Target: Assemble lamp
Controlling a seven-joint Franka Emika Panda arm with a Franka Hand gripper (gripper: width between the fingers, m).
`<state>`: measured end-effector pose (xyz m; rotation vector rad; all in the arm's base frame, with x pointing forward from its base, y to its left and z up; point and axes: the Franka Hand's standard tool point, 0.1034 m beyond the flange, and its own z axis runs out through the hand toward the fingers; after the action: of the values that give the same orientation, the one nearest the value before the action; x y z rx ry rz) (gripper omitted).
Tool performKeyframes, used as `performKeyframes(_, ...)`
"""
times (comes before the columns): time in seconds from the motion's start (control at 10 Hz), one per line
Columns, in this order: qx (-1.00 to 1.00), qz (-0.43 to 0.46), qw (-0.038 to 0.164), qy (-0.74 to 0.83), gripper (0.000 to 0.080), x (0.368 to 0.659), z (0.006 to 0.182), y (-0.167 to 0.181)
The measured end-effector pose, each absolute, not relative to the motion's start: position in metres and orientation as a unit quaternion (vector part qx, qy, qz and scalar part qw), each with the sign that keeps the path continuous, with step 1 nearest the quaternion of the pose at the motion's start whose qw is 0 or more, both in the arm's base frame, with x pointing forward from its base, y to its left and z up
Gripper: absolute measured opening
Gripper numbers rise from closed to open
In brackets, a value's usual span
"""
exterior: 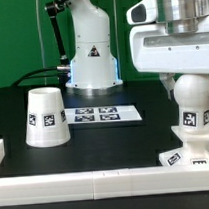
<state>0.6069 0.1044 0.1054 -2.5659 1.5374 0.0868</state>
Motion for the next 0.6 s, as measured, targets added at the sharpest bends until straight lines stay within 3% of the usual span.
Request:
performKeyframes(0.2,-0.834,0.034,0.077,0.545,0.0577,0.6069,0.1054,0.1062)
performKeyframes(0.3,-0.828,0.035,0.077,0.554,0.0632,0.6067,0.1054,0.1072)
performKeyframes(0.6,-0.865,0.028,0.081,0.494,0.0697,0.6069,0.1085,0.1065)
